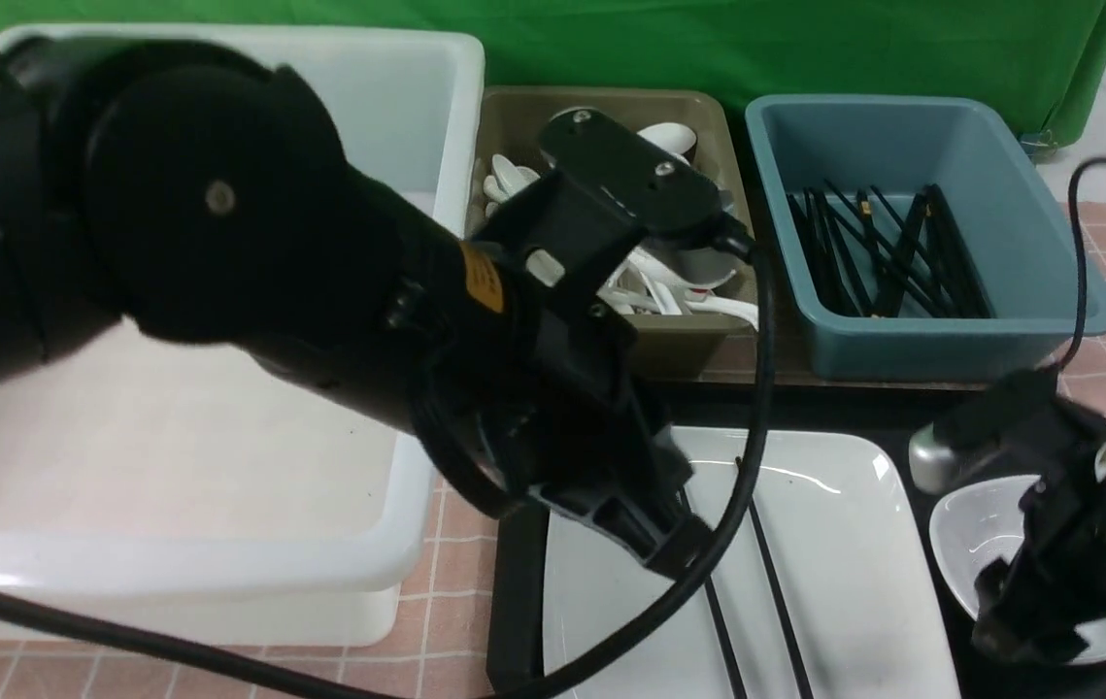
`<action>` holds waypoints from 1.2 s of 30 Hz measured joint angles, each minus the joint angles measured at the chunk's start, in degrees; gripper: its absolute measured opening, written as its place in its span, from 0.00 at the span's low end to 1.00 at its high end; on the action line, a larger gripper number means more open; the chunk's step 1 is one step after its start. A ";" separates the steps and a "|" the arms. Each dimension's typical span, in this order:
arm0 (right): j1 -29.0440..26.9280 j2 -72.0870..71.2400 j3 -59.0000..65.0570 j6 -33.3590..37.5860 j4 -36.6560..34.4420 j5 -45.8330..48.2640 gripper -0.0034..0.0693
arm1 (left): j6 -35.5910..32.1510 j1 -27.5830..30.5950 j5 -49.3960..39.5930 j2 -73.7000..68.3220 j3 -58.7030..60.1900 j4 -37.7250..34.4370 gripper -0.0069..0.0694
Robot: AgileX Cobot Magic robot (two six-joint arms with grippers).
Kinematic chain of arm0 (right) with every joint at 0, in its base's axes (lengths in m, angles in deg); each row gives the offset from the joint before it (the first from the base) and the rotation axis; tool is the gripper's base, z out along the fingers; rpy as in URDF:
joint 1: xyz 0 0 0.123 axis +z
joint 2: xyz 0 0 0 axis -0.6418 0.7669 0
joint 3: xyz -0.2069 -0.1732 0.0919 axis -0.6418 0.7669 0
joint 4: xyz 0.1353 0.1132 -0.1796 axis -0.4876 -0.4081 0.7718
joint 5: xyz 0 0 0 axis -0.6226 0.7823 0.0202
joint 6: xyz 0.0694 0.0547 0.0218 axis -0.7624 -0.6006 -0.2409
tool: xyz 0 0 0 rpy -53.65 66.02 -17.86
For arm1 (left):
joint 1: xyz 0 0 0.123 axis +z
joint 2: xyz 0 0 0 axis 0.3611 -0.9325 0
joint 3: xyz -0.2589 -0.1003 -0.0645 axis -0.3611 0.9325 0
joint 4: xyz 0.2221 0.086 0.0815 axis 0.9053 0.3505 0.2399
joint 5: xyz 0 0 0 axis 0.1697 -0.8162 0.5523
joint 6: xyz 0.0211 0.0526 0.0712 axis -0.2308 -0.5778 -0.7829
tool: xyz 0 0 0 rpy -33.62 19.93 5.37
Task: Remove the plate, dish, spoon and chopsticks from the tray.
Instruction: Use the right arm to grab a small plate from the dinner plate, then use the right arm to put the small plate into the large storage box on the left
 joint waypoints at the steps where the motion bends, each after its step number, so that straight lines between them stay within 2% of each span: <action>1: 0.00 0.00 1.49 -0.06 1.00 -2.27 0.80 | -1.45 -0.41 3.25 0.00 1.09 -1.15 0.09; 6: 0.00 0.85 3.30 -1.51 3.93 -7.50 0.80 | -2.87 -0.68 10.45 0.00 3.98 -3.17 0.09; 14: 0.00 5.18 3.16 -1.77 4.69 -10.93 0.79 | -2.87 -0.68 10.77 -1.04 4.10 -2.16 0.09; 18: 0.00 5.20 3.10 -1.77 4.95 -11.20 0.66 | -2.87 -0.68 10.71 -1.09 4.11 -2.11 0.09; 19: 0.06 5.20 2.85 -1.68 4.89 -10.88 0.52 | -2.87 -0.68 10.71 -1.09 4.11 -2.11 0.09; 20: 0.19 5.07 2.43 -1.57 4.89 -10.73 0.46 | -2.82 -0.68 10.71 -1.09 4.11 -2.11 0.09; 27: 0.84 4.92 -1.93 -1.51 5.26 -3.82 0.38 | -2.58 -0.68 10.71 -1.09 4.11 -1.89 0.09; 28: 1.29 4.20 -4.04 -1.51 5.32 -0.43 0.32 | -1.47 -0.68 10.71 -1.09 4.11 -1.41 0.09; 29: 1.37 4.08 -4.31 -1.57 5.32 0.40 0.32 | -1.27 -0.68 10.71 -1.09 4.11 -1.18 0.09; 31: 1.88 1.80 -7.63 -2.06 5.60 4.79 0.19 | 1.42 -0.68 10.71 -1.09 4.11 0.99 0.09; 32: 1.88 0.55 -9.08 -2.68 5.34 6.66 0.16 | 2.67 -0.54 10.63 -1.09 4.11 2.37 0.09; 34: 1.88 -1.37 -11.13 -3.69 4.31 9.24 0.16 | 4.84 0.06 10.24 -1.03 4.11 3.92 0.09; 36: 1.88 -5.70 -15.85 -4.56 0.70 11.75 0.16 | 7.62 3.23 8.70 -0.20 4.11 5.34 0.09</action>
